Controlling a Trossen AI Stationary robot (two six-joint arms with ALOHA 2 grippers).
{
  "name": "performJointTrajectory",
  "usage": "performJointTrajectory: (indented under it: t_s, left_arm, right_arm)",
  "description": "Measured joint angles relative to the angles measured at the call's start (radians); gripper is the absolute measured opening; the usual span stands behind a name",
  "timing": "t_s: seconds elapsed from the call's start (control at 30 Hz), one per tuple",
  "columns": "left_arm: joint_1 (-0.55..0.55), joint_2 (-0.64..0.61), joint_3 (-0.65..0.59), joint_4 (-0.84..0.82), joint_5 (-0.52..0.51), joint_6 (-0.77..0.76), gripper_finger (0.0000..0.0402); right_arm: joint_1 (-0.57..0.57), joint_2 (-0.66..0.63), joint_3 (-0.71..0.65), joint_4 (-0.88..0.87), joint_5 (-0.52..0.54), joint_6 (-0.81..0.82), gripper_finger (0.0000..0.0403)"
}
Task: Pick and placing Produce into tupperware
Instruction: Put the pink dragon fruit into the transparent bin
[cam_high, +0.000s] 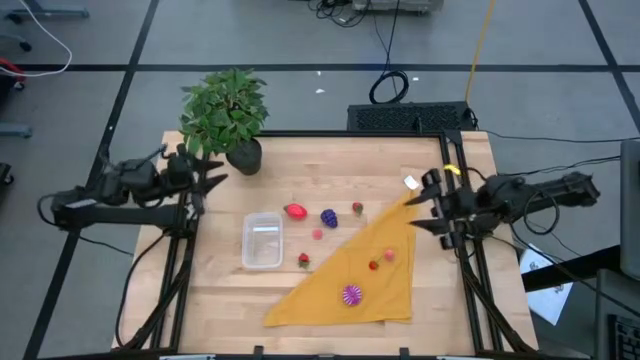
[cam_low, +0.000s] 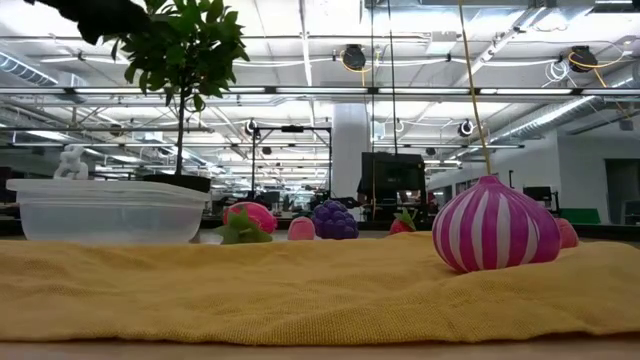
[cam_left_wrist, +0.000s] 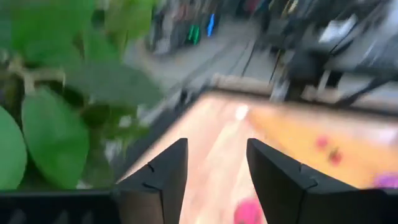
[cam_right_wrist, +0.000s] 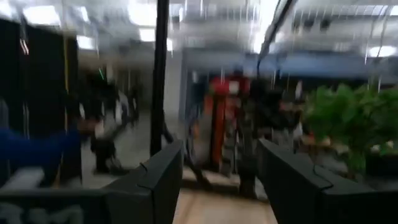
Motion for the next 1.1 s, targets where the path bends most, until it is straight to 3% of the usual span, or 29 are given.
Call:
performJointTrajectory:
  t_s: [0.17, 0.33, 0.6, 0.9, 1.1]
  left_arm:
    - [-0.012, 0.210, 0.143, -0.171, 0.026, -0.130, 0.0151]
    - [-0.041, 0.388, 0.223, -0.239, 0.069, -0.199, 0.0148]
    - [-0.159, 0.575, 0.269, -0.270, 0.072, -0.338, 0.0149]
    - [-0.402, 0.606, 0.332, -0.281, 0.028, -0.562, 0.0134]
    - [-0.575, 0.634, 0.417, -0.283, -0.010, -0.656, 0.0117]
  right_arm:
    - [0.011, 0.248, 0.294, -0.340, 0.062, -0.001, 0.0192]
    - [0.009, 0.399, 0.466, -0.550, 0.062, -0.002, 0.0192]
    - [-0.012, 0.467, 0.492, -0.594, 0.062, -0.004, 0.0192]
    - [-0.039, 0.473, 0.492, -0.641, 0.062, -0.037, 0.0192]
    - [-0.067, 0.538, 0.492, -0.551, 0.063, -0.136, 0.0192]
